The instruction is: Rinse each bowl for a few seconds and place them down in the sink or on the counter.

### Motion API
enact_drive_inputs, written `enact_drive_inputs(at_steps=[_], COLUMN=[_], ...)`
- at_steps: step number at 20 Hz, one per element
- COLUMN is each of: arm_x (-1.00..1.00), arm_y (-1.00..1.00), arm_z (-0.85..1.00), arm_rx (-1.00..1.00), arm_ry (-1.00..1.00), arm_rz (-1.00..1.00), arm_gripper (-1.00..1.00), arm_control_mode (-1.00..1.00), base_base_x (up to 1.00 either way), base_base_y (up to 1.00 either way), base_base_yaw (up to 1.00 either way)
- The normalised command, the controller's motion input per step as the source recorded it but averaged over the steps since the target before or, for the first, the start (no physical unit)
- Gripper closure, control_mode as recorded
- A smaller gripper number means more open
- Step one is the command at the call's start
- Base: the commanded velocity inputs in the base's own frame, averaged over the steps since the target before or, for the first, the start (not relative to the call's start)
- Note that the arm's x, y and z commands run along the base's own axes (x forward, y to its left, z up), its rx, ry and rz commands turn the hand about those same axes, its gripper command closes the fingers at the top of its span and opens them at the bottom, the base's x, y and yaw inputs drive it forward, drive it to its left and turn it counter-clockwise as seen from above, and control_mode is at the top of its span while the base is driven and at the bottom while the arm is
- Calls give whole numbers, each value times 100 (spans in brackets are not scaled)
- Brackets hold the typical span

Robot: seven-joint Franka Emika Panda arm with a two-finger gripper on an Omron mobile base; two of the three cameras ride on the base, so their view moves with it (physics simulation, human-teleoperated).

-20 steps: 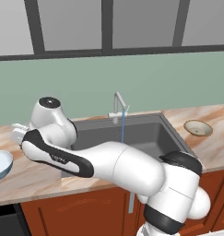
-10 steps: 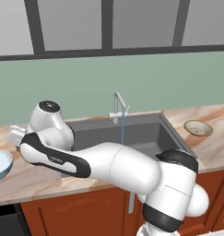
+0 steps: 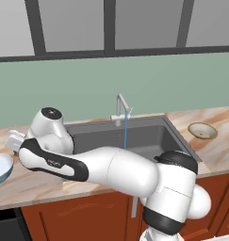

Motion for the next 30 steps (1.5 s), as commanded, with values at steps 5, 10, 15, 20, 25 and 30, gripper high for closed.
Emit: enact_drive_inputs(at_steps=[5,10,15,20,25,30], arm_x=[6,9,8,4,2,0], arm_y=[12,13,7,9,13,12], arm_z=[-14,-14,-5,-1,-2,-6], arm_rx=[4,2,0,-1,-2,-2], arm_ry=[0,0,0,0,0,0], arm_rz=[1,1,3,3,2,1], arm_gripper=[-100,-100,-100,-100,-100,-100], arm_control_mode=[-100,-100,-100,-100,-100,-100], base_base_x=[0,0,0,0,0,0], base_base_y=[0,0,0,0,0,0], base_base_yaw=[0,0,0,0,0,0])
